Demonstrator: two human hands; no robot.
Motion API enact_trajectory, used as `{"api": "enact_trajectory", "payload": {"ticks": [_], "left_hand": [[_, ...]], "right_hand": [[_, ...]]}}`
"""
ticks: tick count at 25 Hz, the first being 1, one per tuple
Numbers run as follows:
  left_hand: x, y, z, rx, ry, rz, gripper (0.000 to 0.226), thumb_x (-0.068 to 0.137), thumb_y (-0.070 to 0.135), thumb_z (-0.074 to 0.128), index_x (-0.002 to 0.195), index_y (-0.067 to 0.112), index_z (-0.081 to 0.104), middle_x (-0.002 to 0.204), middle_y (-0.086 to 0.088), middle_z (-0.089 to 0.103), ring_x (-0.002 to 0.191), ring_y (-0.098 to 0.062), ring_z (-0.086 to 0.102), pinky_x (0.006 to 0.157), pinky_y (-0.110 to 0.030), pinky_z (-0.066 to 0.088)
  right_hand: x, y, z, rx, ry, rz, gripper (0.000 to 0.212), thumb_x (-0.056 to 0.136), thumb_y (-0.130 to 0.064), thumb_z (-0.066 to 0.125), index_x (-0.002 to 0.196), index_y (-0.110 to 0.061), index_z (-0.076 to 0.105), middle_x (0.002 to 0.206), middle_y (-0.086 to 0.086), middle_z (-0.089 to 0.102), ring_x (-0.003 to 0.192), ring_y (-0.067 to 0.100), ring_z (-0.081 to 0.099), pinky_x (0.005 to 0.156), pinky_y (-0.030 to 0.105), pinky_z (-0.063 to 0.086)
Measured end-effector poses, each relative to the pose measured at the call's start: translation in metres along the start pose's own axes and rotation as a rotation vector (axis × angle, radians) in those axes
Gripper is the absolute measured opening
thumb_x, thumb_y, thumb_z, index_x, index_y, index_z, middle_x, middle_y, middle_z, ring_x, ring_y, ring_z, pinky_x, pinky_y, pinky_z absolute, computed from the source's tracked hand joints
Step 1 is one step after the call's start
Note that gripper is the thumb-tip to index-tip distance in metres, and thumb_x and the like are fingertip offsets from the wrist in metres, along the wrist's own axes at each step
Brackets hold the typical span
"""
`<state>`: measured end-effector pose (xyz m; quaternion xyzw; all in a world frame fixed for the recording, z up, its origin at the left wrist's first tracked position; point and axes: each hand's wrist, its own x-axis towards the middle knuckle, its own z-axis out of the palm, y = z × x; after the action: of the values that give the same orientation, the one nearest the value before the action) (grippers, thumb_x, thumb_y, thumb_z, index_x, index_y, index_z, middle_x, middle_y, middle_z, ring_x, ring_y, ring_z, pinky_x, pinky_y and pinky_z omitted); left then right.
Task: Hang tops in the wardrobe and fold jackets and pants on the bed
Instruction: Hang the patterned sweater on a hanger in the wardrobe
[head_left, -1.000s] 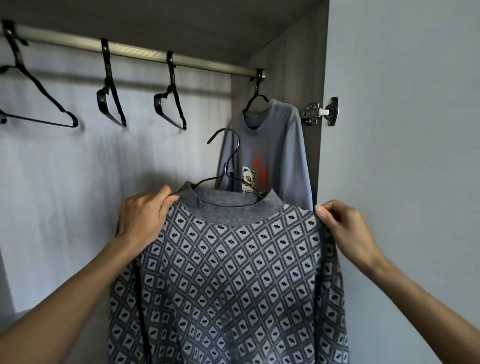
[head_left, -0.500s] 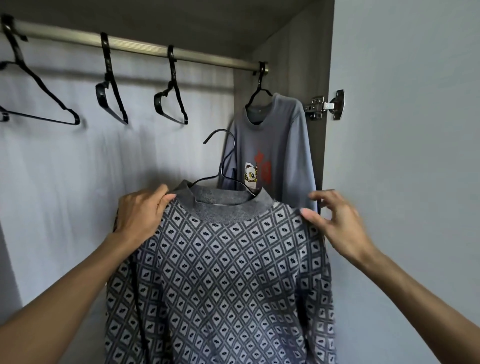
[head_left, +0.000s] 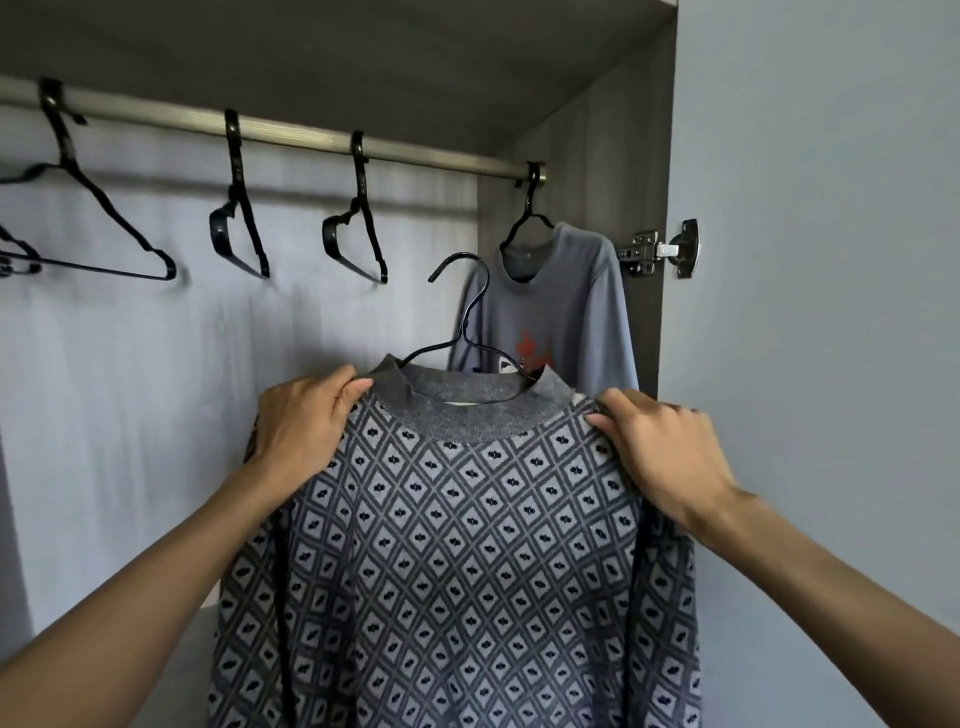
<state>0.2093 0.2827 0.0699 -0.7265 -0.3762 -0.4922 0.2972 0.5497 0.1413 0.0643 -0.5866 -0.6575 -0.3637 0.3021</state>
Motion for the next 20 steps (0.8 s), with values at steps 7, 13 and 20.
{"api": "enact_trajectory", "payload": {"ticks": [7, 13, 20], "left_hand": [[0.081, 0.021, 0.056, -0.215, 0.007, -0.123, 0.030, 0.105, 0.035, 0.036, 0.080, 0.019, 0.044, 0.067, 0.005, 0.049, 0.064, -0.023, 0.050, 0.063, -0.034, 0.035], [0.159, 0.023, 0.148, -0.332, 0.027, -0.238, 0.030, 0.105, 0.035, 0.037, 0.092, 0.015, 0.055, 0.095, -0.004, 0.063, 0.089, -0.024, 0.052, 0.086, -0.039, 0.037], [0.257, 0.012, 0.235, -0.558, 0.124, -0.298, 0.057, 0.103, 0.049, 0.028, 0.148, 0.015, 0.039, 0.153, -0.007, 0.041, 0.141, -0.024, 0.034, 0.116, -0.039, 0.024]], "right_hand": [[0.070, 0.012, -0.037, -0.207, 0.157, 0.074, 0.030, 0.101, -0.046, 0.044, 0.090, -0.018, 0.052, 0.082, -0.001, 0.062, 0.069, 0.030, 0.064, 0.052, 0.030, 0.027], [0.143, 0.040, -0.027, -0.306, 0.138, 0.182, 0.037, 0.100, -0.054, 0.040, 0.090, -0.021, 0.052, 0.096, 0.005, 0.070, 0.089, 0.040, 0.063, 0.061, 0.036, 0.031], [0.244, 0.042, -0.004, -0.417, 0.198, 0.278, 0.039, 0.101, -0.052, 0.039, 0.099, -0.018, 0.060, 0.098, 0.014, 0.069, 0.094, 0.041, 0.062, 0.065, 0.037, 0.030]]}}
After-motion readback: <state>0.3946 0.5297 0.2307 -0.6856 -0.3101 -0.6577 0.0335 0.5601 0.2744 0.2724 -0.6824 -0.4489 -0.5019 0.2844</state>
